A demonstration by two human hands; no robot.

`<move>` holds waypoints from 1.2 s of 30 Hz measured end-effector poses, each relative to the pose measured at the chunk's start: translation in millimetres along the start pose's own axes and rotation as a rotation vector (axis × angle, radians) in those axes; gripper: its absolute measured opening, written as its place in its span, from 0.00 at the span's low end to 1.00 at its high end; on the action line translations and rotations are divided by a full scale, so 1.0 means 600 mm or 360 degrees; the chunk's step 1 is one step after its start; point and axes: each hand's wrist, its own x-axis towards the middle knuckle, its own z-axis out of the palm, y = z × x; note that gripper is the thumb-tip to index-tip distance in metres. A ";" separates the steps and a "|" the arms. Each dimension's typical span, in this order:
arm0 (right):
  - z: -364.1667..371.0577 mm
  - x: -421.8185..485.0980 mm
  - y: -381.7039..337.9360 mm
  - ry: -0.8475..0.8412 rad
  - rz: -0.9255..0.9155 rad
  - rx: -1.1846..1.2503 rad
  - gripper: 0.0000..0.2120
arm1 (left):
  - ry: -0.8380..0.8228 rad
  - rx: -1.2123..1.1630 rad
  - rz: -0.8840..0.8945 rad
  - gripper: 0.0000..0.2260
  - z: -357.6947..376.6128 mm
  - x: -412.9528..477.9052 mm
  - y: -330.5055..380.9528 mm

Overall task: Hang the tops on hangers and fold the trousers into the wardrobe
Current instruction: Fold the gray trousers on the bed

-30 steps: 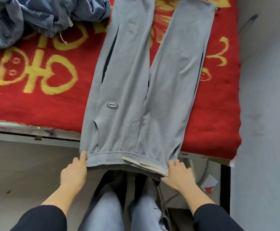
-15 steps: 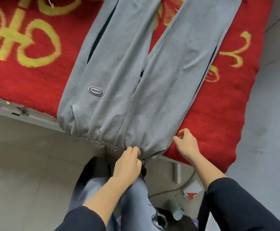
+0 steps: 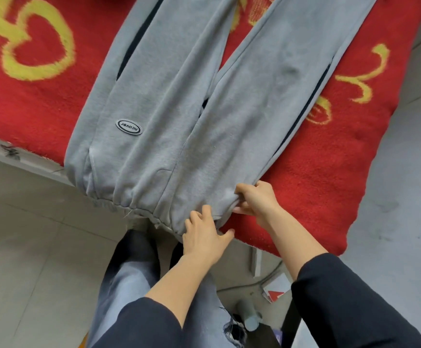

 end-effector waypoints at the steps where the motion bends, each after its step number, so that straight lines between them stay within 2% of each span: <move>1: 0.009 -0.006 -0.013 -0.0077 0.0009 0.0019 0.03 | 0.0009 -0.0077 -0.0068 0.29 -0.005 0.002 0.003; 4: 0.034 -0.020 -0.042 -0.0292 0.0055 -0.0003 0.04 | 0.0108 -0.0330 -0.0186 0.15 -0.030 0.013 -0.003; 5: 0.040 -0.019 -0.048 -0.0313 0.0039 -0.0051 0.05 | 0.0109 -0.0337 -0.0168 0.13 -0.042 0.015 -0.010; 8: 0.055 -0.009 -0.078 -0.0106 -0.0089 -0.0137 0.06 | -0.0023 -0.0330 -0.0043 0.17 -0.087 0.022 -0.042; 10: 0.066 0.002 -0.107 0.0092 -0.0053 0.0053 0.07 | -0.0211 -0.0499 0.0034 0.20 -0.129 0.030 -0.067; 12: 0.089 0.001 -0.142 0.0168 -0.0037 0.0256 0.08 | -0.0360 -0.0661 0.0103 0.26 -0.179 0.041 -0.092; 15: 0.148 -0.012 -0.198 0.0345 -0.0368 0.0239 0.06 | -0.0556 -0.0843 0.0198 0.23 -0.258 0.059 -0.130; 18: 0.231 -0.032 -0.255 0.0422 -0.0750 0.0171 0.11 | -0.0679 -0.0953 0.0166 0.10 -0.333 0.078 -0.182; 20: 0.287 -0.039 -0.283 0.0298 -0.0854 0.0094 0.12 | -0.0602 -0.0988 0.0071 0.11 -0.379 0.095 -0.226; 22: 0.341 -0.038 -0.295 -0.0023 -0.0857 -0.0033 0.09 | -0.0441 -0.0993 -0.0100 0.14 -0.408 0.115 -0.280; 24: 0.384 -0.032 -0.291 -0.0308 -0.0839 -0.0448 0.02 | -0.0224 -0.0930 -0.0287 0.17 -0.412 0.135 -0.339; 25: 0.398 -0.025 -0.283 -0.0363 -0.0836 -0.0727 0.07 | -0.0106 -0.0900 -0.0369 0.17 -0.409 0.142 -0.364; 27: 0.414 -0.006 -0.261 -0.0405 -0.0792 -0.1146 0.19 | 0.0069 -0.0904 -0.0480 0.10 -0.398 0.149 -0.397; 29: 0.421 0.005 -0.240 -0.0421 -0.0734 -0.1352 0.25 | 0.0080 -0.0949 -0.0499 0.06 -0.389 0.154 -0.408; 32: 0.422 0.012 -0.225 -0.0406 -0.0747 -0.1438 0.24 | 0.0085 -0.0875 -0.0485 0.04 -0.388 0.160 -0.412; 36: 0.427 0.018 -0.234 -0.0371 -0.0708 -0.1362 0.24 | 0.0010 -0.0451 -0.0473 0.02 -0.413 0.176 -0.389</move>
